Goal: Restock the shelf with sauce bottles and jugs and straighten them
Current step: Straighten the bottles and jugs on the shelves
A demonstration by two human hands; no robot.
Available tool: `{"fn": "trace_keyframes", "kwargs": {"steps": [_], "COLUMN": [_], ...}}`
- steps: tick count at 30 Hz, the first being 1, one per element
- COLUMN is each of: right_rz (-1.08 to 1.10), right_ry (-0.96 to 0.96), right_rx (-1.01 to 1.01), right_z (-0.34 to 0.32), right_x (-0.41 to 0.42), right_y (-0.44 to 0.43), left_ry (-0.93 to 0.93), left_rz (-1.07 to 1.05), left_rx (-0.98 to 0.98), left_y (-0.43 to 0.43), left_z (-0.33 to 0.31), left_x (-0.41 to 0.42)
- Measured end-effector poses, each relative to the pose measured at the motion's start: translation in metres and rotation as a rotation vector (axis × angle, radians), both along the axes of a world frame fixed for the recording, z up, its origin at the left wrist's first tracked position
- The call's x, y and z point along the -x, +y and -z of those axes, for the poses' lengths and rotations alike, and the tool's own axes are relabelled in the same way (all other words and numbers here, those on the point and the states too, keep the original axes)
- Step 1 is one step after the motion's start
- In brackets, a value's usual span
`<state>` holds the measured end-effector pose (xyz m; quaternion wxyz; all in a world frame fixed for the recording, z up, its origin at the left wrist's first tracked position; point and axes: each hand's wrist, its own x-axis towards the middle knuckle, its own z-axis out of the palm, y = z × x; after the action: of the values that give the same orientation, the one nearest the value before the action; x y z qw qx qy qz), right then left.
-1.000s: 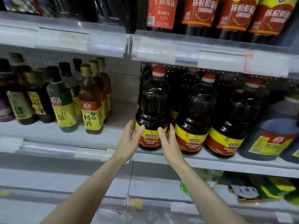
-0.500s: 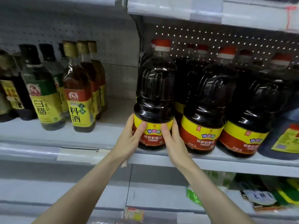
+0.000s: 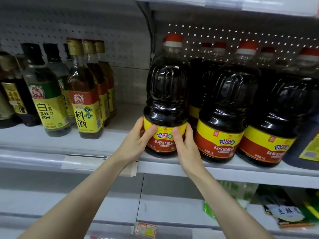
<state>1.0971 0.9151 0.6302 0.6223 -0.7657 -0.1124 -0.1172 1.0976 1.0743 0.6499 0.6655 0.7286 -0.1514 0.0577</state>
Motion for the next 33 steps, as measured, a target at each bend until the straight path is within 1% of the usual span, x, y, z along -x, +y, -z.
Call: {"fn": "trace_keyframes", "kwargs": {"steps": [7,15,19,33], "right_rz": [-0.141,-0.086,-0.103,-0.159], "right_ry": [0.030,0.055,0.060,0.060], "right_rx": [-0.041,0.028,0.044,-0.043], "right_z": [-0.002,-0.008,-0.010,-0.004], "right_x": [0.002,0.008,0.006,0.002], "right_y": [-0.006,-0.009,-0.010,-0.012], "left_ry": [0.019,-0.005,-0.030,-0.014], "left_rz": [0.019,-0.004,-0.044,-0.031], "left_rx": [0.033,0.058,0.064,0.043], "left_y": [0.004,0.001,0.001,0.001], "left_z": [0.004,0.006,0.005,0.005], "left_x": [0.002,0.004,0.006,0.006]}}
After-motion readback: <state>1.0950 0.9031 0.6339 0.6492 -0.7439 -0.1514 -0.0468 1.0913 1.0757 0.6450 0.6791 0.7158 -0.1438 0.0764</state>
